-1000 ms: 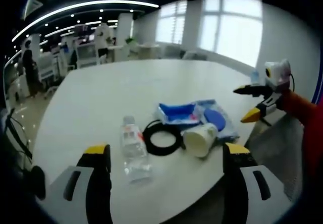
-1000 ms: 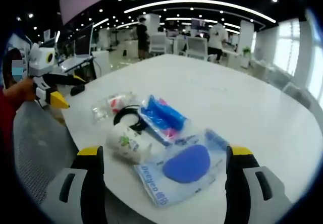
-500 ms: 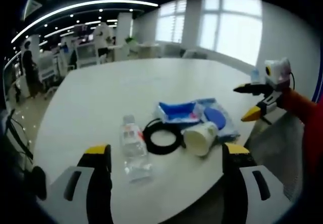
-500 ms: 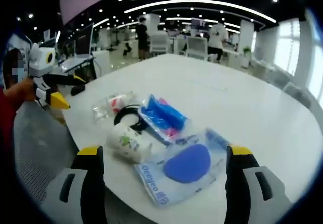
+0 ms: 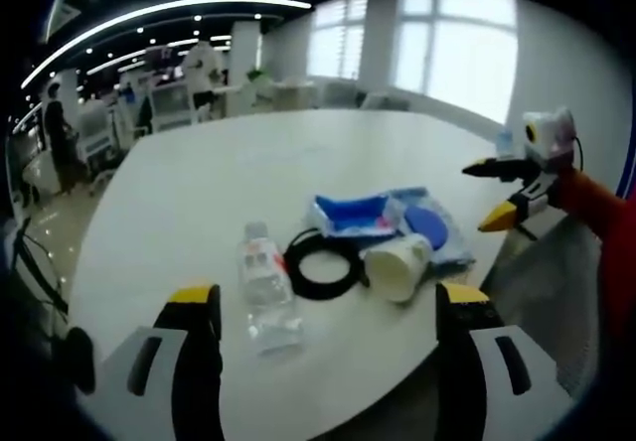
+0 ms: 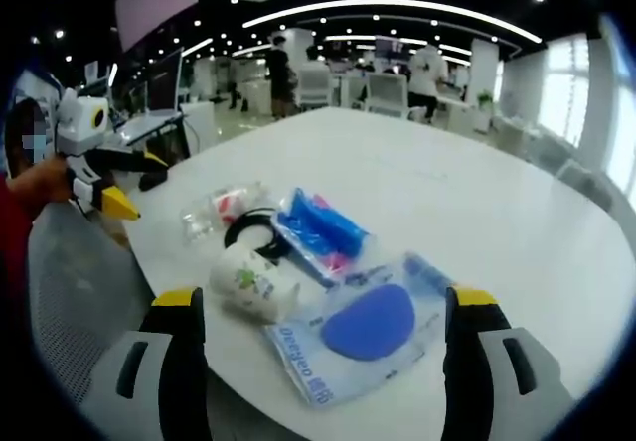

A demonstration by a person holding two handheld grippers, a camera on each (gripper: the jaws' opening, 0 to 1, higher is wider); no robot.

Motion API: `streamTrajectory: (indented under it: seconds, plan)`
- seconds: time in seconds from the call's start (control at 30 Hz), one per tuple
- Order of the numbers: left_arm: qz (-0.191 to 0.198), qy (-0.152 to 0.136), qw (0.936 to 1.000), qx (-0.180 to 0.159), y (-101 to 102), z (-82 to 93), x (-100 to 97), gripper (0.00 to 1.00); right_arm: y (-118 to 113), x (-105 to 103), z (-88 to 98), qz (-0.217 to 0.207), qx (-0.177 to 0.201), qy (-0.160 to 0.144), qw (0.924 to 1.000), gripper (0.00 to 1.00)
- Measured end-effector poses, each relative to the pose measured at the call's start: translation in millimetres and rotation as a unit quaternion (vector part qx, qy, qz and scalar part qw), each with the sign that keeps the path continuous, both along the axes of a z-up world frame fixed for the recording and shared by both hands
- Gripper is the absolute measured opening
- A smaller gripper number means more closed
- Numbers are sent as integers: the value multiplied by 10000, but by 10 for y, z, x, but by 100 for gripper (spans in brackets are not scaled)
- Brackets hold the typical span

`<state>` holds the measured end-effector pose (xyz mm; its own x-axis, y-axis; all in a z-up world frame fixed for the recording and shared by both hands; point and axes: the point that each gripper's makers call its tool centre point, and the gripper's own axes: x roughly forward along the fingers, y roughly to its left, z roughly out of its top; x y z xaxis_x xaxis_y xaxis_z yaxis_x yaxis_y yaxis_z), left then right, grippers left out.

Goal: Arrange the tabletop items into an orderly group along one side of the table until the central work area is clear of visible clutter.

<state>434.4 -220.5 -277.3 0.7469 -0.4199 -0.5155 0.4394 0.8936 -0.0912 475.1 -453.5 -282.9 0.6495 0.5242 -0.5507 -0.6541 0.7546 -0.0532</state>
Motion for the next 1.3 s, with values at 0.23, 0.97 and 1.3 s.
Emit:
streamTrajectory:
  seconds: [0.23, 0.97, 1.3]
  plan:
    - [-32, 38, 9999, 92, 1, -21, 0, 86, -3, 3, 0, -9, 19, 8, 10000, 99]
    - [-20, 92, 9996, 270, 30, -53, 113, 84, 4, -14, -13, -2, 22, 55, 10000, 99]
    - [67, 116, 9989, 443, 122, -71, 344, 83, 1, -15, -11, -17, 51, 65, 10000, 99]
